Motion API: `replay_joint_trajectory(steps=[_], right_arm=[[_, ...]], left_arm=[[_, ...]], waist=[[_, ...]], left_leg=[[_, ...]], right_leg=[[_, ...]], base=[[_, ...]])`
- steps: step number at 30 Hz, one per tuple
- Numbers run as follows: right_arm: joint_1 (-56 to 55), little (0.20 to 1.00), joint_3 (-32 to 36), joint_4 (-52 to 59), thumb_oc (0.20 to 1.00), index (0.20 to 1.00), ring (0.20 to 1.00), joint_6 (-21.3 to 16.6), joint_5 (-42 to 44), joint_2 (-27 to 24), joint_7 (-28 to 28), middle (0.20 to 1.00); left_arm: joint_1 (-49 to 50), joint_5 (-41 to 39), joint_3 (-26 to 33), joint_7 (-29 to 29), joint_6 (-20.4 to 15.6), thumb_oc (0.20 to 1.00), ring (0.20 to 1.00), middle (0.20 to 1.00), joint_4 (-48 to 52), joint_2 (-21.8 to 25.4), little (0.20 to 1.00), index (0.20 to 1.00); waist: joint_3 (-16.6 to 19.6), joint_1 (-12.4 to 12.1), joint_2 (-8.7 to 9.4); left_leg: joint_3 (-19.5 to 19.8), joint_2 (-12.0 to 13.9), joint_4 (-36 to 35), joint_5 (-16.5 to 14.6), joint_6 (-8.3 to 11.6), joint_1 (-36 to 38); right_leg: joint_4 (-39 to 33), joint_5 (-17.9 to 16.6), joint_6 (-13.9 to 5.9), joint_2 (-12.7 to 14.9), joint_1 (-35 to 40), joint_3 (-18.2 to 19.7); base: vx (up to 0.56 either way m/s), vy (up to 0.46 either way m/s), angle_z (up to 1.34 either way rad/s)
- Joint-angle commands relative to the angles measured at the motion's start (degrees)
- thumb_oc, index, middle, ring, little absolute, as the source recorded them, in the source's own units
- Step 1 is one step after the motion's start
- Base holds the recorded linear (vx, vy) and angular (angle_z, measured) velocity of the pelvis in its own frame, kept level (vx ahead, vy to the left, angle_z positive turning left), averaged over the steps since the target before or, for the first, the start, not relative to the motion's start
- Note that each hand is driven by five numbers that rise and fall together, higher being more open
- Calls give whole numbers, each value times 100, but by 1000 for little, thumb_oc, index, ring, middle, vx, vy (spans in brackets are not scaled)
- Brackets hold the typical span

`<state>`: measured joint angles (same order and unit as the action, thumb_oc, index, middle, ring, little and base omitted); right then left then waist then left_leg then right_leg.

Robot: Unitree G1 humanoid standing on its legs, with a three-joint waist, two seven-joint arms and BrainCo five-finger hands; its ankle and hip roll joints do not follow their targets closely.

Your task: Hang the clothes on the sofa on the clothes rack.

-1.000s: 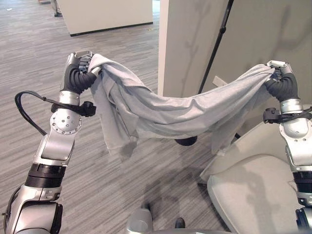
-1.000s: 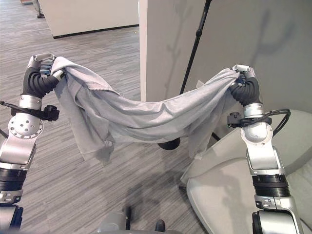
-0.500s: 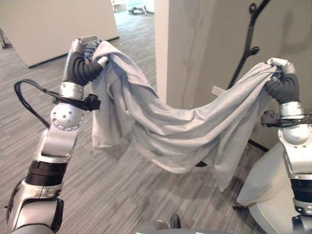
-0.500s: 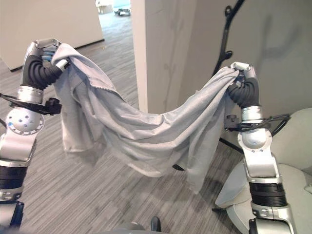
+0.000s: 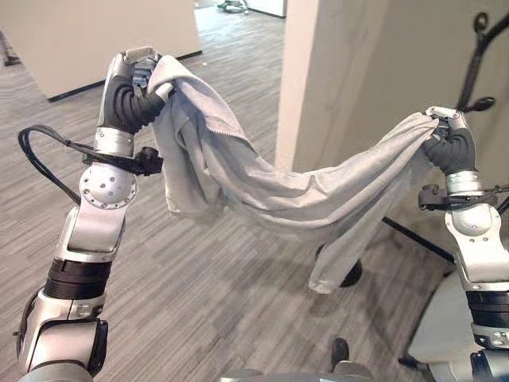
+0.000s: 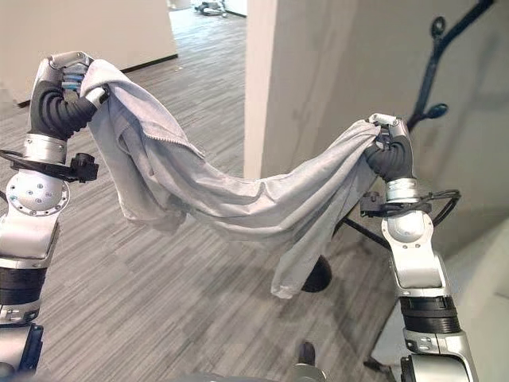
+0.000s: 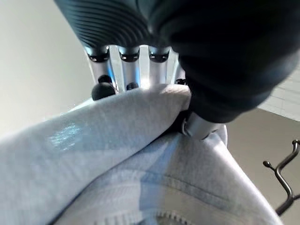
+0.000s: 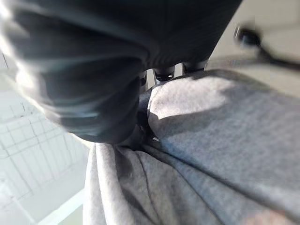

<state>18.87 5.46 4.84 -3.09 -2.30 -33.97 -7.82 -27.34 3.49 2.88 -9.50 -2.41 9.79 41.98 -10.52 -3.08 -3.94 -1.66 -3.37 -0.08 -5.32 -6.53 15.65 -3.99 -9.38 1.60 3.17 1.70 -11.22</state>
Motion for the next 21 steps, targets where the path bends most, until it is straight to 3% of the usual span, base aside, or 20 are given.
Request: replay_joint_trajectory(steps=[1,13,19,21], right_arm=[[493,200,243,83,200,200,200,-349,-64,-351,-136,200],[420,200,408,147,200,200,200,-372,-115,-395,-149,200],[291,200,566,391,200,200,200,-439,-115,-426,-161,200],[233,200,601,455,200,200,200,-453,-104,-433,-152,200]], left_arm=[[-107,132,122,-188,-237,200,200,200,441,-1,200,200],[-138,91,153,-286,-213,200,200,200,479,-154,200,200],[11,104,319,-316,-172,200,200,200,559,-170,200,200],[74,92,353,-295,-156,200,200,200,615,-170,200,200]], waist=[[486,-116,217],[553,63,242],[647,157,247],[630,163,316]], left_leg=[[-440,1100,-492,754,918,-316],[-660,1475,-492,773,926,-227],[-693,1728,-489,1049,807,21],[-752,1818,10,1073,775,-49]], right_leg=[[-101,488,-343,543,440,-82],[-101,541,-384,282,549,-245],[-101,583,-391,23,539,-171],[-101,533,-389,27,597,-222]], base=[[44,-185,12],[23,-143,10],[41,-143,-4],[29,-218,-8]])
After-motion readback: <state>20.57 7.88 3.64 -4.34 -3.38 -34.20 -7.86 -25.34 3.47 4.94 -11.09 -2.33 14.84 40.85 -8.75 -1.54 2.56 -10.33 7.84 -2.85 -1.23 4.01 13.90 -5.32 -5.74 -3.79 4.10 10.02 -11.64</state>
